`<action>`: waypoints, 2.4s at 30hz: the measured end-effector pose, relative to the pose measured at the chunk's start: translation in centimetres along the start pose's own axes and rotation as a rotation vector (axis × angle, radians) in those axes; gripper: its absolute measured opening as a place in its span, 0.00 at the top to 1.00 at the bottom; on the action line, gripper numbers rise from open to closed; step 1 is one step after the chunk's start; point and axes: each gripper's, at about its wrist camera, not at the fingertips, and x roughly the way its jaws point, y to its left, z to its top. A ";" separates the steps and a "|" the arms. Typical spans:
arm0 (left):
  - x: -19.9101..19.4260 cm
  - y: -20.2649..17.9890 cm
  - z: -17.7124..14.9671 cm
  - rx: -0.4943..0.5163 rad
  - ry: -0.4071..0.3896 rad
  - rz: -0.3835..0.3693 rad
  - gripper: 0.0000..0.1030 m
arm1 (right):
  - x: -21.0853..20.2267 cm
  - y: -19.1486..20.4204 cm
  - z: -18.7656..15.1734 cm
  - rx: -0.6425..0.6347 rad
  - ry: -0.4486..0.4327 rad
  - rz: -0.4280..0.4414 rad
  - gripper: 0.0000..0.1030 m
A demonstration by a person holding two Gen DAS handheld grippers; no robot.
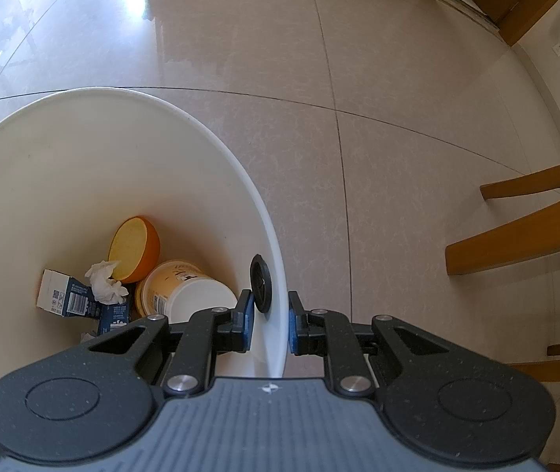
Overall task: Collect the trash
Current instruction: 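Carry the wrapper over the wastebasket and open the left gripper, then lower the left gripper to the clear plastic bag and grasp it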
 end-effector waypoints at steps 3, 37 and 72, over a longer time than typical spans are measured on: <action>-4.6 -2.0 1.0 0.123 -0.017 -0.016 0.80 | 0.0 0.0 0.0 -0.002 -0.001 0.000 0.81; -23.0 -18.0 6.1 0.538 -0.231 -0.239 0.02 | -0.2 -0.3 -0.1 0.005 -0.006 0.015 0.81; -7.3 11.3 -0.9 -0.075 -0.179 0.104 0.03 | -0.2 0.0 -0.1 0.003 -0.006 -0.003 0.81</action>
